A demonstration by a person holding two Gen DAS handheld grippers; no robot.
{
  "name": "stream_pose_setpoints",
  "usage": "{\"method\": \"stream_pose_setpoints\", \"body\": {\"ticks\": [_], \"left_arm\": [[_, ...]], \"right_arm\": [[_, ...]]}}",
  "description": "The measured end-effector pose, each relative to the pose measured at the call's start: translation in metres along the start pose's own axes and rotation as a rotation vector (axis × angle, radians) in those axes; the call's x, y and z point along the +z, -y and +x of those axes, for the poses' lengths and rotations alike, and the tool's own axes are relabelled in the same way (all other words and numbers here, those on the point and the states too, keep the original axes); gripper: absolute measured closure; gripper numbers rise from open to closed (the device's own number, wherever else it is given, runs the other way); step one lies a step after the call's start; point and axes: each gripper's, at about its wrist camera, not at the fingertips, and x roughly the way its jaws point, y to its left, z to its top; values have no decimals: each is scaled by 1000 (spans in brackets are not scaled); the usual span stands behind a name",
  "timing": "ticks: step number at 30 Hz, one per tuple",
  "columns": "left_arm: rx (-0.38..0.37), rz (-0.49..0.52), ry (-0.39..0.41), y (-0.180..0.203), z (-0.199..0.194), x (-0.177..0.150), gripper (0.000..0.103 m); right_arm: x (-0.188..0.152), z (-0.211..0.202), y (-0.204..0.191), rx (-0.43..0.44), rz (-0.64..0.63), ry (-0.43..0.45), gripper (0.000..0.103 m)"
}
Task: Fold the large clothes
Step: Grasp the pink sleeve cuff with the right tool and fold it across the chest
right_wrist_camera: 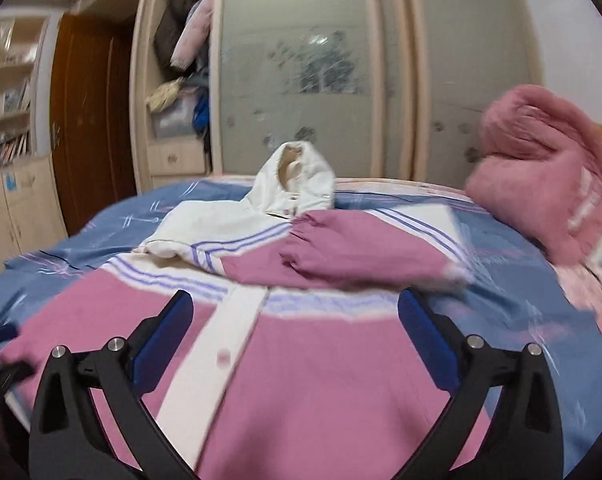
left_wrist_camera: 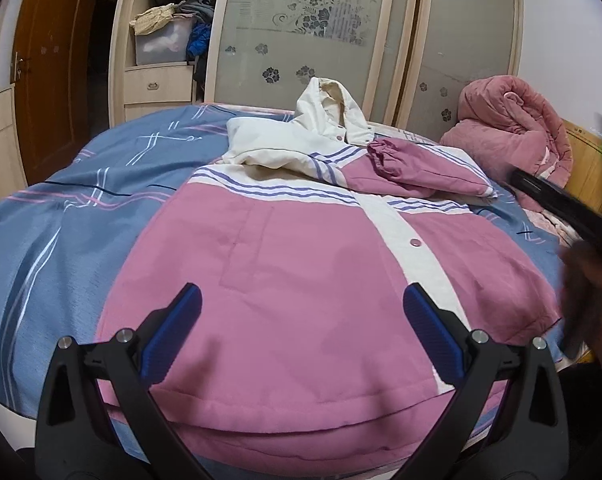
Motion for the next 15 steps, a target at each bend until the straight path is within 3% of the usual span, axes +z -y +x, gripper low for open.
{"method": "stream_pose_setpoints", "body": {"ticks": [4,6,15], "left_arm": [[15,12,-4,3,2,-3,2],[26,-1,-3,1,3,-5,2],[79,26,16,11,9,-8,2]], "right_arm": [[-51,-64,13,-124,26,33,1],[-72,-72,20,-167,49,26,1],[-88,-53,33,-175,16,-81,1]]}}
